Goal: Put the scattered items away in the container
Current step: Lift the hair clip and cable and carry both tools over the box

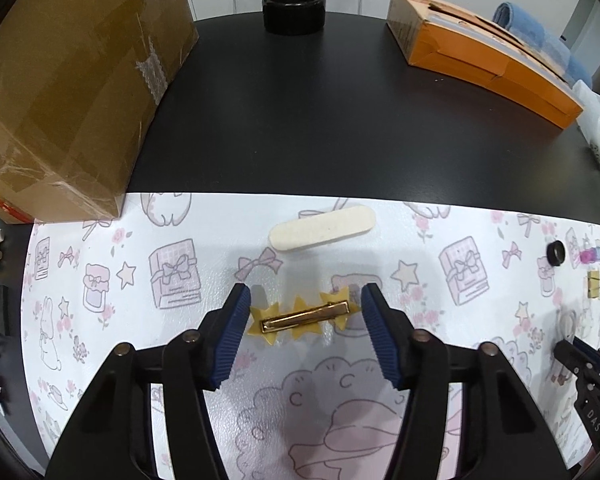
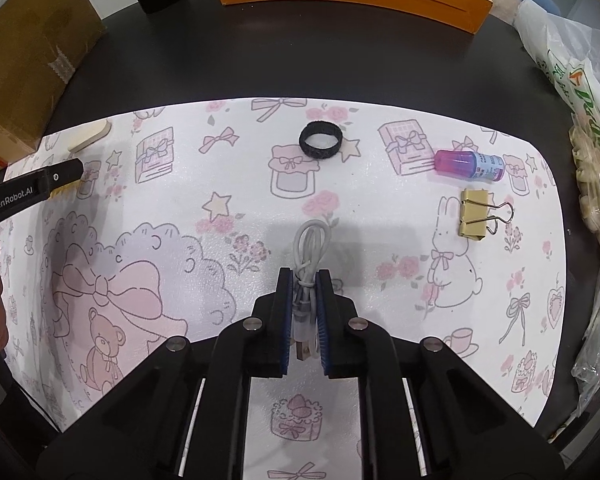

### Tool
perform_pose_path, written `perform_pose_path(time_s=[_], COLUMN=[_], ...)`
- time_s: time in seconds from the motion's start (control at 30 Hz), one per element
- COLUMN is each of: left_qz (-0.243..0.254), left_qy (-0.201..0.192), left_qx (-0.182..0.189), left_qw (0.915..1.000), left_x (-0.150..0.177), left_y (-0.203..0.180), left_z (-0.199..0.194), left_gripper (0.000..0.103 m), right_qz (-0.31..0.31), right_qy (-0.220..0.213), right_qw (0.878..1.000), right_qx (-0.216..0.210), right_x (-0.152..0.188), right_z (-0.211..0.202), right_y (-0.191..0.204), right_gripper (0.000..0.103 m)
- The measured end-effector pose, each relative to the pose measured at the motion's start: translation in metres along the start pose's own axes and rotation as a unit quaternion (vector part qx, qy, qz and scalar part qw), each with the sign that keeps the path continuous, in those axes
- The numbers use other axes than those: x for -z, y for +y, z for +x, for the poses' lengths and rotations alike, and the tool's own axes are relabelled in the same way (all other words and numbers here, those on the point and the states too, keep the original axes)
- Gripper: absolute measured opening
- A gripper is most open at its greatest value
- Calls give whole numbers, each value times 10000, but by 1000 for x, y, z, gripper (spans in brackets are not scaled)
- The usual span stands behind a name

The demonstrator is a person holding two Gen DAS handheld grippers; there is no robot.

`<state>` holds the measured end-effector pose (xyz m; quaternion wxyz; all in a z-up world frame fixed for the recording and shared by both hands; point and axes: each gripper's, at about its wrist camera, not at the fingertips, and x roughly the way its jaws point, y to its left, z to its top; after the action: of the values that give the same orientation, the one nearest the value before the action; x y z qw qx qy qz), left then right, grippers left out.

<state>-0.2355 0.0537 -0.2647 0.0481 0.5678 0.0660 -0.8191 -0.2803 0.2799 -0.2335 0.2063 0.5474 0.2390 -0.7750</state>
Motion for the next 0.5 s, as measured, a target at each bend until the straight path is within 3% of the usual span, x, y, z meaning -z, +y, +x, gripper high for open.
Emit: perform_pose_path(time_s=[0.5], left_qz=[95], left_qy=[-148], left_qx=[70], left_qw=[9998], left_x=[11], left_y=[-8], left_z=[-29], left_gripper=[56], right_qz=[0], right_qy=[-229], right_qw=[9997], right_qx=[-92], right_x=[-9], right_z=[-20], right_y=[7], right_gripper=[11])
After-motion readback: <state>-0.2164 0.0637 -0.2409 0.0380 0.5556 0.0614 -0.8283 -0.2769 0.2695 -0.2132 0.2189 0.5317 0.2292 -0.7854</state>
